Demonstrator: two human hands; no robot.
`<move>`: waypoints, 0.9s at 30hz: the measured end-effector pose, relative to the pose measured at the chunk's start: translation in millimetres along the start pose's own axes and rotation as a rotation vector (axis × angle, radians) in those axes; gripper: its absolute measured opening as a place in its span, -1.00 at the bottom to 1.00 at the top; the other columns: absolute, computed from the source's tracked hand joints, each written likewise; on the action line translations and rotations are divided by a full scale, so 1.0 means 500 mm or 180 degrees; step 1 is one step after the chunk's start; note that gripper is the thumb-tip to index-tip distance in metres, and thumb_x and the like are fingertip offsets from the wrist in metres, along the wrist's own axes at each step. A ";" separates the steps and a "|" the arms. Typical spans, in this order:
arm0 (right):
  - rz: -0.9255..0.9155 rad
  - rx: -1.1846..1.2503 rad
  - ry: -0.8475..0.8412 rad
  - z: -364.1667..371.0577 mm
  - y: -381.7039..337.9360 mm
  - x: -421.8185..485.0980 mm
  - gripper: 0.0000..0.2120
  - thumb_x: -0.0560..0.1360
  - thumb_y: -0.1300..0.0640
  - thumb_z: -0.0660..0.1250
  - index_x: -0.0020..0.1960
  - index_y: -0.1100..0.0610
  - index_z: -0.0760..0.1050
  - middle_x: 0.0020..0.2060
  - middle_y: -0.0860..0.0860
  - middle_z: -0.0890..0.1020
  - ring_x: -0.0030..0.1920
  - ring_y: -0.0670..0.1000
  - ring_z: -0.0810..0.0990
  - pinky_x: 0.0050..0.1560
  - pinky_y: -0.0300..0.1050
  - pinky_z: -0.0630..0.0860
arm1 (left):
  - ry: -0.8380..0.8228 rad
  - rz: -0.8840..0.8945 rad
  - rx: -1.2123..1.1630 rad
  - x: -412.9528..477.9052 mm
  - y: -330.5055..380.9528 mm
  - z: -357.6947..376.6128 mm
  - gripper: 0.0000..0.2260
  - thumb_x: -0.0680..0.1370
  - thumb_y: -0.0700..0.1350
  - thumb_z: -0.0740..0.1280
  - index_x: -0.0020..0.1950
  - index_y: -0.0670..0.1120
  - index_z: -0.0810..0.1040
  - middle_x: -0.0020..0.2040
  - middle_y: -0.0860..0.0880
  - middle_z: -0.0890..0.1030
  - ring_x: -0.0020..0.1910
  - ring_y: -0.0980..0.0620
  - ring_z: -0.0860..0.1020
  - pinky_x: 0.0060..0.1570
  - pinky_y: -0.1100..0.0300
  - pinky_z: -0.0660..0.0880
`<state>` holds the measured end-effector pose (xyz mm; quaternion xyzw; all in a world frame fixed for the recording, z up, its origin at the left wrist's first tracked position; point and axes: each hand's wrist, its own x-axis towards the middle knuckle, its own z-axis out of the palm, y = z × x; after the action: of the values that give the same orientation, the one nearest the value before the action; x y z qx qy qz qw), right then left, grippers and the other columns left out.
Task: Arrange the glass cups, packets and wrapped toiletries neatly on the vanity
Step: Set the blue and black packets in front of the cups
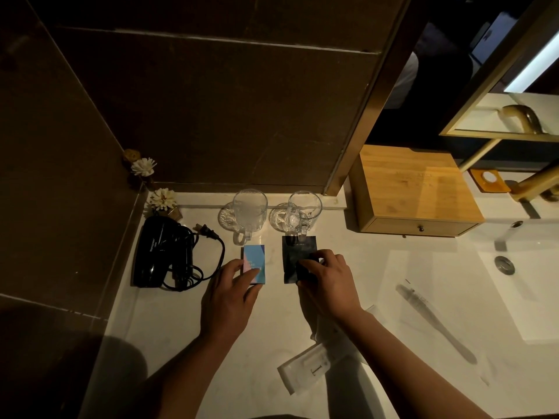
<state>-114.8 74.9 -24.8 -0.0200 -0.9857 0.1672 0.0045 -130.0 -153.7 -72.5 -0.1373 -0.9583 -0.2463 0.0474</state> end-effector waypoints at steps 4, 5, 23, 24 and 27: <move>0.0089 0.0165 0.0055 -0.003 -0.001 -0.002 -0.59 0.43 -0.05 0.47 0.25 0.00 0.57 0.26 0.10 0.53 0.12 0.13 0.49 0.03 -0.02 0.55 | 0.0033 -0.0015 -0.0050 0.002 0.002 -0.002 -0.58 0.46 -0.01 0.50 0.29 0.03 0.51 0.30 -0.11 0.50 0.24 -0.10 0.53 -0.08 0.05 0.65; 0.0108 0.0201 0.0061 -0.003 -0.001 -0.003 -0.58 0.43 -0.05 0.47 0.26 0.00 0.57 0.26 0.10 0.53 0.13 0.13 0.49 0.04 -0.02 0.56 | 0.0030 -0.0017 -0.0065 0.002 0.002 -0.003 -0.57 0.46 0.00 0.50 0.30 0.03 0.50 0.30 -0.12 0.50 0.24 -0.10 0.53 -0.08 0.05 0.65; 0.0026 0.0100 0.0044 -0.006 0.003 -0.006 -0.68 0.46 0.03 0.46 0.21 -0.04 0.60 0.21 0.08 0.58 0.07 0.13 0.51 -0.06 -0.09 0.49 | 0.0018 -0.0001 -0.0017 -0.001 0.000 -0.002 -0.58 0.46 -0.01 0.50 0.29 0.02 0.52 0.29 -0.12 0.52 0.22 -0.11 0.54 -0.10 0.05 0.66; 0.0032 0.0128 0.0050 -0.006 0.003 -0.007 -0.68 0.46 0.03 0.46 0.21 -0.04 0.60 0.22 0.08 0.58 0.09 0.13 0.51 -0.04 -0.08 0.49 | 0.0034 0.0011 -0.0025 -0.001 0.000 -0.001 -0.58 0.46 -0.02 0.50 0.29 0.02 0.51 0.29 -0.12 0.52 0.22 -0.11 0.54 -0.10 0.05 0.66; 0.0080 0.0275 0.0047 -0.009 0.004 -0.009 -0.64 0.47 0.00 0.43 0.25 -0.02 0.57 0.26 0.08 0.53 0.14 0.11 0.48 0.03 -0.08 0.51 | 0.0060 0.0014 -0.0077 -0.001 -0.001 0.000 -0.56 0.46 -0.01 0.50 0.30 0.01 0.49 0.29 -0.13 0.51 0.23 -0.11 0.54 -0.09 0.04 0.66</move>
<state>-110.0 78.1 -21.3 -0.0334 -0.9772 0.2095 0.0106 -129.8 -154.0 -72.7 -0.1377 -0.9544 -0.2591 0.0553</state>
